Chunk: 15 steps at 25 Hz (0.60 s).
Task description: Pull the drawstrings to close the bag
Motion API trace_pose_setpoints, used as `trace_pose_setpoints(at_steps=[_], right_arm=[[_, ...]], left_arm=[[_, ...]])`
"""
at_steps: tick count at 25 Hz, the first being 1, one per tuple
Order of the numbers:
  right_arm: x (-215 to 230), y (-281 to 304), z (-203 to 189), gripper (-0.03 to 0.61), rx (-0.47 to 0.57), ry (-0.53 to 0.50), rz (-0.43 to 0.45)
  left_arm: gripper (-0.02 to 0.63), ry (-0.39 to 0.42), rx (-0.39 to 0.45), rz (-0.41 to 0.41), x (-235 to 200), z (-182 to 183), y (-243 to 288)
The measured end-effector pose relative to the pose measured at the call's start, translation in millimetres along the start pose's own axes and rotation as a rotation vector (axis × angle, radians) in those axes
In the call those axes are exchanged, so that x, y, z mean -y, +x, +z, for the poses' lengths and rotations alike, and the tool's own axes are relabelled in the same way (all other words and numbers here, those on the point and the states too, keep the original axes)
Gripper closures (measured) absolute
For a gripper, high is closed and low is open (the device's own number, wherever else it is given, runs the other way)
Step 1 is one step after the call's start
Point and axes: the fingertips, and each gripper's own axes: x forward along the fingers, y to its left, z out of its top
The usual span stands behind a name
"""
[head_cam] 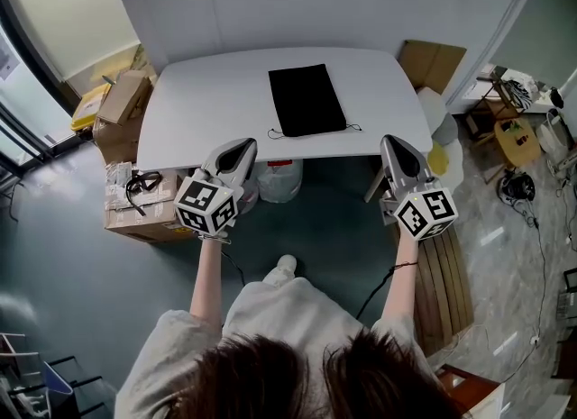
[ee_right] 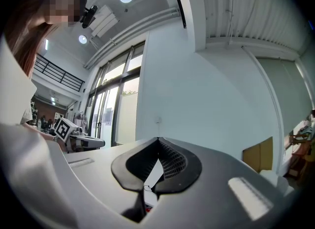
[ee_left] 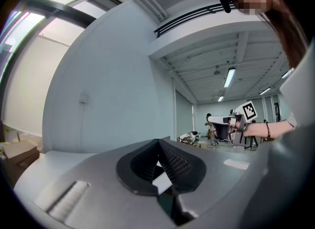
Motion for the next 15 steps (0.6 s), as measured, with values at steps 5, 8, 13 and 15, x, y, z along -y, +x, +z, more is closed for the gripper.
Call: trace_pose_setpoints(at_steps=[5, 8, 13, 15], right_arm=[[14, 21, -4, 0.565, 0.002, 0.003, -0.015], [23, 34, -8, 0.565, -0.002, 0.001, -0.021], [34, 54, -13, 0.565, -0.002, 0.013, -0.009], [37, 61, -15, 0.565, -0.004, 0.018, -0.002]], left_arm=[[0.620, -0.006, -0.007, -0.012, -15, -5, 21], [0.620, -0.014, -0.009, -0.021, -26, -6, 37], [0.620, -0.021, -0.015, -0.039, -43, -11, 63], [0.620, -0.020, -0.019, -0.046, -48, -12, 71]])
